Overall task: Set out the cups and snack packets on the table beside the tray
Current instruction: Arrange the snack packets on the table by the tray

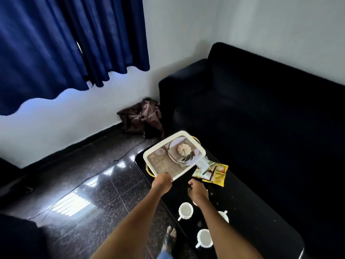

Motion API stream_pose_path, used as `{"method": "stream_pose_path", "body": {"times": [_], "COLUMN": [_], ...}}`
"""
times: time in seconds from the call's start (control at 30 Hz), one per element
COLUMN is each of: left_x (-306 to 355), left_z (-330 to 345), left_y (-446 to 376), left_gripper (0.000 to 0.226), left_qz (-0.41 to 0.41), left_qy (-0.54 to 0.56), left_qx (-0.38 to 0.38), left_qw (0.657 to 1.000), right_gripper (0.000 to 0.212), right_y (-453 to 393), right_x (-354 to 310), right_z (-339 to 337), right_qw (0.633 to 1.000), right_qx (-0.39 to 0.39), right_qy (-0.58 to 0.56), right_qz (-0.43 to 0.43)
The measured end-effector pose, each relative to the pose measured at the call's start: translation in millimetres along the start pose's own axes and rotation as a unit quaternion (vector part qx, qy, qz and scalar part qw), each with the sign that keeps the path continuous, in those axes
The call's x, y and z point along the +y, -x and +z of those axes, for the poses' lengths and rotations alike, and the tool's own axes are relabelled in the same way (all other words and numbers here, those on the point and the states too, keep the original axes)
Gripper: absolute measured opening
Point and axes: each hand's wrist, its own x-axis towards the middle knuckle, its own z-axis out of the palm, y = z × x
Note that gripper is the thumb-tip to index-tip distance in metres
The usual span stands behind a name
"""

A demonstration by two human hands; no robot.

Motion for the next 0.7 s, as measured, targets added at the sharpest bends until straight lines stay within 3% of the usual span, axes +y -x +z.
{"method": "stream_pose_path", "body": {"times": [0.27,0.43,0.57,0.7], "left_x": [28,40,35,32], "left_z": [18,35,46,50], "left_y": [-117,-169,-203,-235], "left_gripper": [0.025,0.025,0.021,0.021], "left_qz": [-0.002,-0.001,-0.042,-0.024], "left_qy": [-0.034,-0.028,0.01,-0.047], "left_qx": [-0.074,-0.113,-0.126,-0.177], "left_qw": [0.997,0.993,0.991,0.983], "right_gripper": [0.057,0.085,0.076,0.066], "right_y": [-95,-148,-188,-216], "right_x": [35,62,82,96], "right_z": [-15,-31,-32,-23], "right_qw": [0.982,0.991,0.961,0.949], "right_qx": [0.028,0.047,-0.002,-0.031], "right_qy": [-0.126,0.069,0.277,0.308], "right_qz": [0.139,0.101,-0.012,-0.063]}}
